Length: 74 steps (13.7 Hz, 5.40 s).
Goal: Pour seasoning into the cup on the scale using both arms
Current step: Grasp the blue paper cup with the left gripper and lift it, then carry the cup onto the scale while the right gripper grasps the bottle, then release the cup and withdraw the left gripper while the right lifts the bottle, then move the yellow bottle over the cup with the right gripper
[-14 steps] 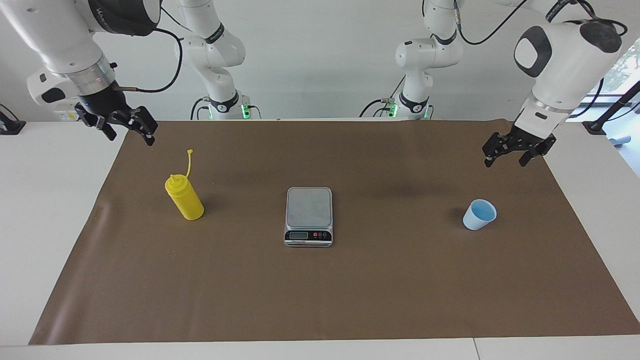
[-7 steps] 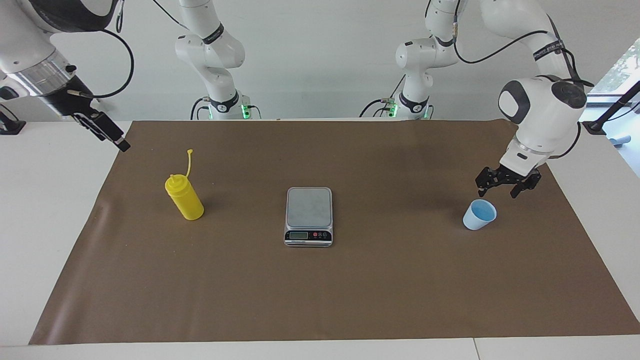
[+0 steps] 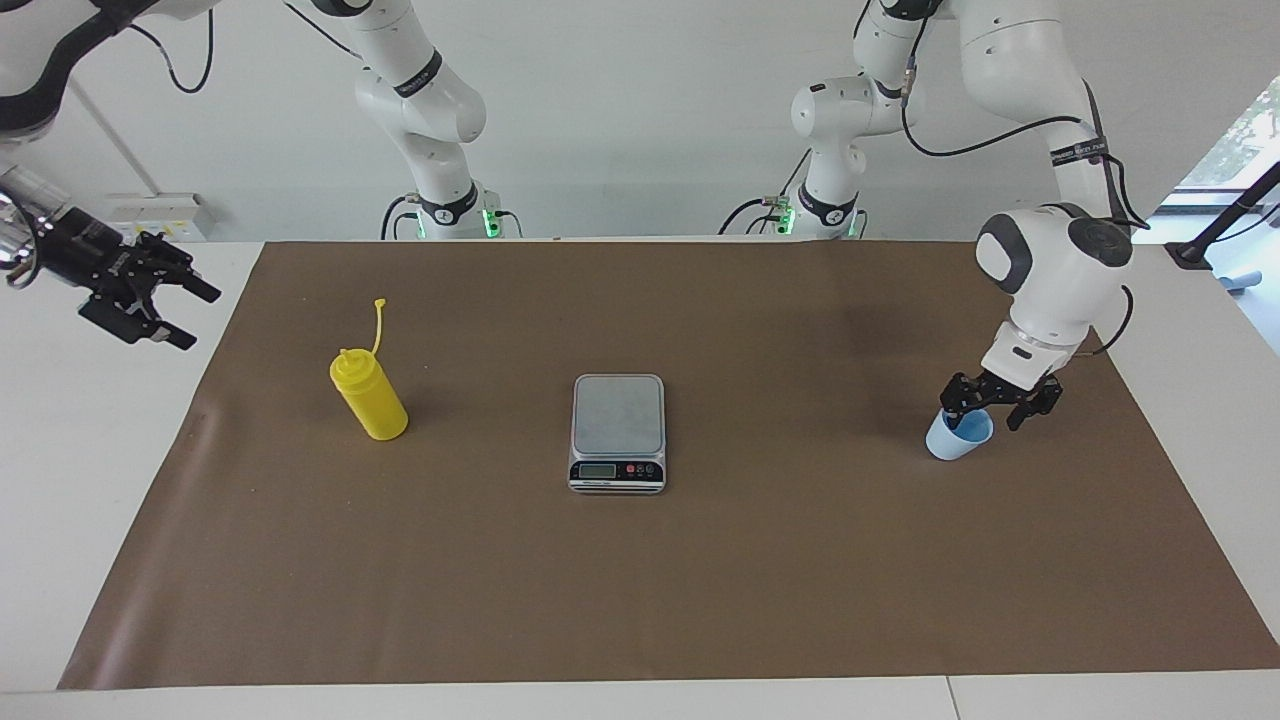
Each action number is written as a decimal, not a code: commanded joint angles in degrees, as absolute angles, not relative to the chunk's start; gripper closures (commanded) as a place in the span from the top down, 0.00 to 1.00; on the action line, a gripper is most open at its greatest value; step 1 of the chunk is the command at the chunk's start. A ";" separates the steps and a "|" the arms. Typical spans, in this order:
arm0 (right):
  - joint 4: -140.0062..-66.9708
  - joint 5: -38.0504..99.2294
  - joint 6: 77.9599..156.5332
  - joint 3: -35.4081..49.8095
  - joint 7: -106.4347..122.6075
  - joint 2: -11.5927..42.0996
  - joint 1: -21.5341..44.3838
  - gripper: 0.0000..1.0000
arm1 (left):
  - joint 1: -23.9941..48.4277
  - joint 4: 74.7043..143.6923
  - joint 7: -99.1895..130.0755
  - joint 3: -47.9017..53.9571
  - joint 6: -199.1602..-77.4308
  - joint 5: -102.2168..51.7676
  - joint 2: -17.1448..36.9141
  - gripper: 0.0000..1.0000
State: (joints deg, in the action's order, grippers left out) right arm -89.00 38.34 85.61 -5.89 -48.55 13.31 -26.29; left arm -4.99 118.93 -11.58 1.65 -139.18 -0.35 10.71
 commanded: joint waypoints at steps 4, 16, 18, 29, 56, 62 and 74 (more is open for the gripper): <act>-80.54 47.54 75.17 -4.92 -55.63 29.22 -33.47 1.00 | -6.42 121.03 -11.87 1.85 -141.07 -0.70 10.28 0.00; -98.50 53.79 85.94 -4.22 -39.76 31.20 -29.62 1.00 | 14.91 112.41 22.27 2.37 -125.42 -0.53 6.85 0.00; -101.15 54.57 87.71 -4.22 -38.06 30.59 -28.39 1.00 | 22.11 112.24 32.65 2.37 -126.90 -0.53 7.12 0.00; -109.77 61.70 90.35 -4.31 -34.63 27.25 -23.65 1.00 | 39.28 98.10 53.44 2.37 -131.57 -0.62 20.64 0.00; -111.19 48.37 117.58 -4.57 -71.76 12.22 0.42 0.00 | 11.53 107.84 14.09 2.20 -109.78 1.93 -0.96 1.00; -107.93 28.76 119.18 -4.48 -83.06 12.92 10.10 0.00 | 4.32 103.29 4.14 1.67 -102.15 -0.17 -2.46 1.00; -104.52 13.90 118.31 -4.57 -90.07 15.37 18.01 0.00 | 1.85 90.26 0.97 1.58 -88.69 -1.50 -0.26 1.00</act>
State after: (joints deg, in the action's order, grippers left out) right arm -108.32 16.79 119.35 -4.31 -85.84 13.34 16.55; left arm 2.49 92.50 2.12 1.42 -91.12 -0.58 -1.55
